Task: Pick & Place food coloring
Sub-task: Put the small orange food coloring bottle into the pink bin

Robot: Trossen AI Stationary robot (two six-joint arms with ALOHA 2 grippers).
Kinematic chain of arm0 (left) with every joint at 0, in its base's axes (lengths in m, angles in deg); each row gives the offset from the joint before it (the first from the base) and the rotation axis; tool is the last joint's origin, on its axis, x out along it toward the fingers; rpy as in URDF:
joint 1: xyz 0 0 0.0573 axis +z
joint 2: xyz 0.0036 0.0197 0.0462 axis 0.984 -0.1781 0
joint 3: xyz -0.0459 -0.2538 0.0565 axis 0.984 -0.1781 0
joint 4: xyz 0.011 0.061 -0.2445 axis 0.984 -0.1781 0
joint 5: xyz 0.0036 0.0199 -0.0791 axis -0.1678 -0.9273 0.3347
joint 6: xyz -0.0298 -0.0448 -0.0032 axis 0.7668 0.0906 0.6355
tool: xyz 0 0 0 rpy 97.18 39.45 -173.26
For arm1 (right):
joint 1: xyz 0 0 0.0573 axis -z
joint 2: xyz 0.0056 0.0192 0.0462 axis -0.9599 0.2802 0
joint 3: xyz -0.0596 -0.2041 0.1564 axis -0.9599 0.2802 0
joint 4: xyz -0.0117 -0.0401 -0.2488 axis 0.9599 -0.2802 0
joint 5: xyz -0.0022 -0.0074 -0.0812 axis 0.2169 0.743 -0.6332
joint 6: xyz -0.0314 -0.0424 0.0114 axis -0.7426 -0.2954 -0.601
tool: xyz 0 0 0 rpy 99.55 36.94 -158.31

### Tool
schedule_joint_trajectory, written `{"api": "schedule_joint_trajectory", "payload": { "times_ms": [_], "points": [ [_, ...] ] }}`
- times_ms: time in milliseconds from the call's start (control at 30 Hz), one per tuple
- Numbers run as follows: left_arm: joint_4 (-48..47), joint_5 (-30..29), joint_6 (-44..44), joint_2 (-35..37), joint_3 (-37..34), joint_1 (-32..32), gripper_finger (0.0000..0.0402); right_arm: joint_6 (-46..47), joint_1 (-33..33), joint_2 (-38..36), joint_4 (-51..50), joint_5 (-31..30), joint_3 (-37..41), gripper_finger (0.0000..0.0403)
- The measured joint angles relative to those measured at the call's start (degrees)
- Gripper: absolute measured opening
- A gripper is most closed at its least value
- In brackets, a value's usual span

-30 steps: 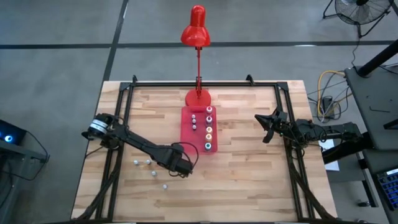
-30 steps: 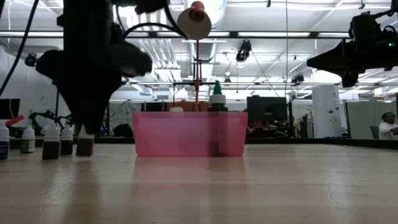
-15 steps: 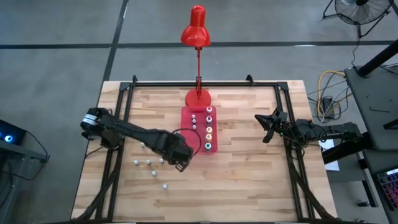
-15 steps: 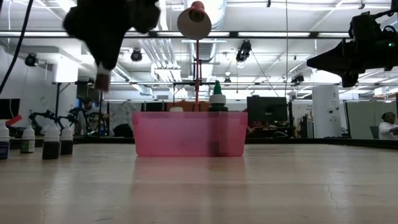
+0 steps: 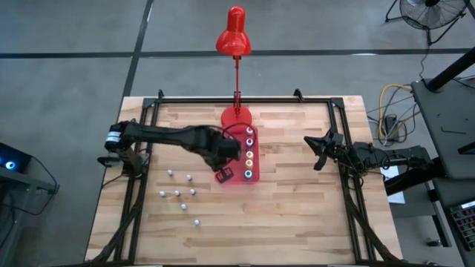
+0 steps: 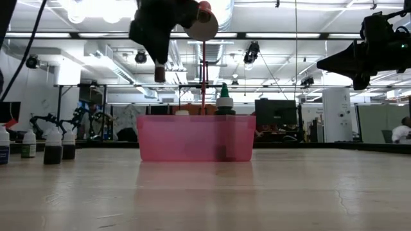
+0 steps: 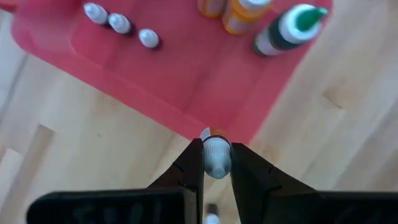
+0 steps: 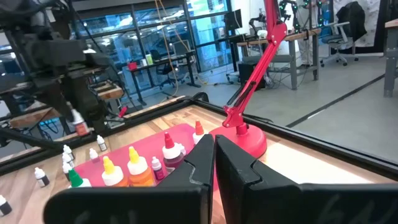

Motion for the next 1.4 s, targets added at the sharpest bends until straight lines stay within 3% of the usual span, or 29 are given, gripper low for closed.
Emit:
{"api": "schedule_joint_trajectory", "payload": {
  "times_ms": [233, 933, 1400],
  "points": [
    [0.8, -0.2, -2.2, -2.7, 0.0, 4.0, 0.0035, 0.0, 0.0, 0.0, 0.0, 0.0, 0.0, 0.0009],
    [10.4, -0.2, 5.1, -14.7, -0.1, 9.3, 0.0035, 0.0, 0.0, 0.0, 0.0, 0.0, 0.0, 0.0009],
    [15.7, -0.2, 6.8, -15.4, -3.9, 9.7, 0.0035, 0.0, 0.0, 0.0, 0.0, 0.0, 0.0, 0.0009]
  ]
}}
